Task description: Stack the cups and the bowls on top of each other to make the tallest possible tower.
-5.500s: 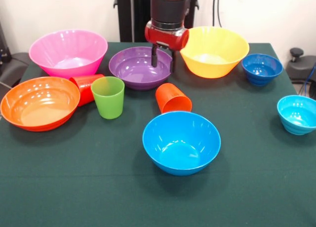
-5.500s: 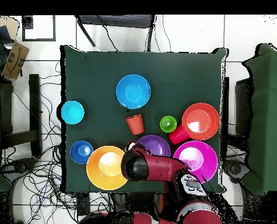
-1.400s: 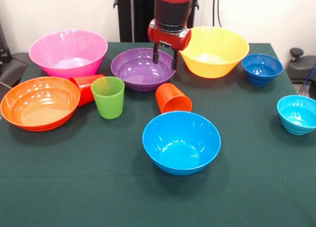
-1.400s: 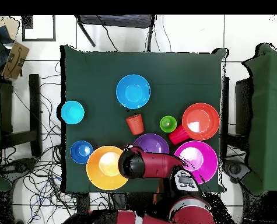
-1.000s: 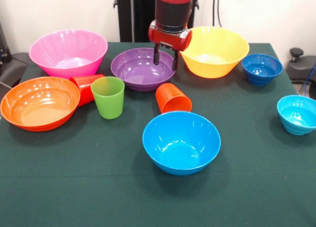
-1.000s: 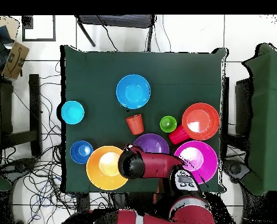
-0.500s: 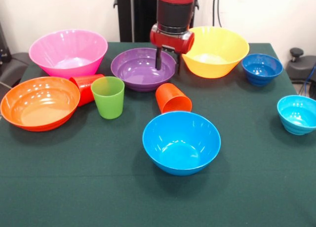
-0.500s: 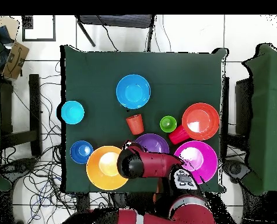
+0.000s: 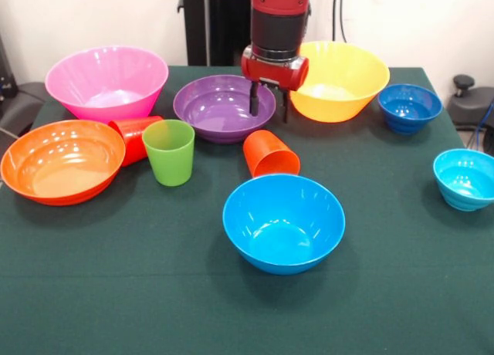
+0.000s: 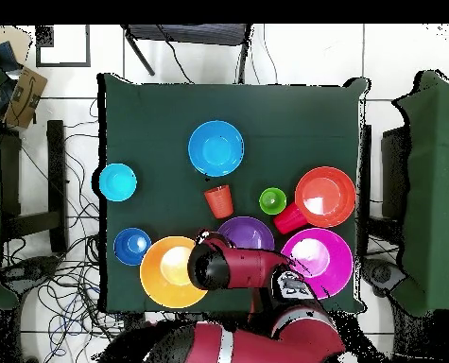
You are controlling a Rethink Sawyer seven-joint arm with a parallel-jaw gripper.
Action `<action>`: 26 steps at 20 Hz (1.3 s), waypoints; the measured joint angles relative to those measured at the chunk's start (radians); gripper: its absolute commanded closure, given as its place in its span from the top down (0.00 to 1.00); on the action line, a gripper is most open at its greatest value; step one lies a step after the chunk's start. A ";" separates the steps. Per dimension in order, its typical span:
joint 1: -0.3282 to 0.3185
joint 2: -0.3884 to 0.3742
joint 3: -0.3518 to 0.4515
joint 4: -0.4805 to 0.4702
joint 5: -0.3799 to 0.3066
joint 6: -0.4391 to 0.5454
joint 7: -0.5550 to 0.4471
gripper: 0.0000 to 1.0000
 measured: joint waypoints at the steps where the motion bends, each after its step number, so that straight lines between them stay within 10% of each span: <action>1: 0.009 0.005 -0.006 0.000 0.000 -0.005 0.000 1.00; 8: 0.149 0.045 -0.126 -0.005 0.001 -0.012 0.000 1.00; 9: 0.171 0.052 -0.148 -0.005 0.001 -0.012 0.000 0.00; 26: 0.151 0.016 -0.196 -0.015 0.005 -0.001 0.000 0.00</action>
